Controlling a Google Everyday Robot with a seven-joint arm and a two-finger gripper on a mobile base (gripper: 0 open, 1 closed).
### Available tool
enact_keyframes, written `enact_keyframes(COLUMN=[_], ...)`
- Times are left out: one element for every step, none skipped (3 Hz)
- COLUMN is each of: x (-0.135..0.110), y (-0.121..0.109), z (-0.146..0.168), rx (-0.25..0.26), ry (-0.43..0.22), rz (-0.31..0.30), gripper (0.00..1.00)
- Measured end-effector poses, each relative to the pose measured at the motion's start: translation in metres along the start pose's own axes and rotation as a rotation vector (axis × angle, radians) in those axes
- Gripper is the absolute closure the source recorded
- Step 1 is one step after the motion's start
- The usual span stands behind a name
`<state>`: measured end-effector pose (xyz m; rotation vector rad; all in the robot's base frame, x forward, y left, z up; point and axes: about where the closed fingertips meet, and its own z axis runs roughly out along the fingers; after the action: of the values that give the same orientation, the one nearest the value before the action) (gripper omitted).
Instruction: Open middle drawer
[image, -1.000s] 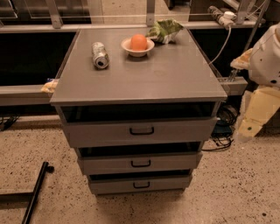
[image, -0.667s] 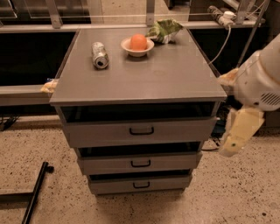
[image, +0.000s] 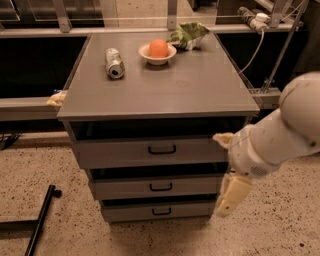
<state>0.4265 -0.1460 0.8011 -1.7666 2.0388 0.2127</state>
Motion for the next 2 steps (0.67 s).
enact_keyframes(x=[0.0146,0.0171], y=[0.0233,0.0241], z=[0.0864,0.091], rx=[-0.077,-0.073], ry=[-0.015,-0.017], rz=[-0.018,-0.011], gripper=[0.0,0.0])
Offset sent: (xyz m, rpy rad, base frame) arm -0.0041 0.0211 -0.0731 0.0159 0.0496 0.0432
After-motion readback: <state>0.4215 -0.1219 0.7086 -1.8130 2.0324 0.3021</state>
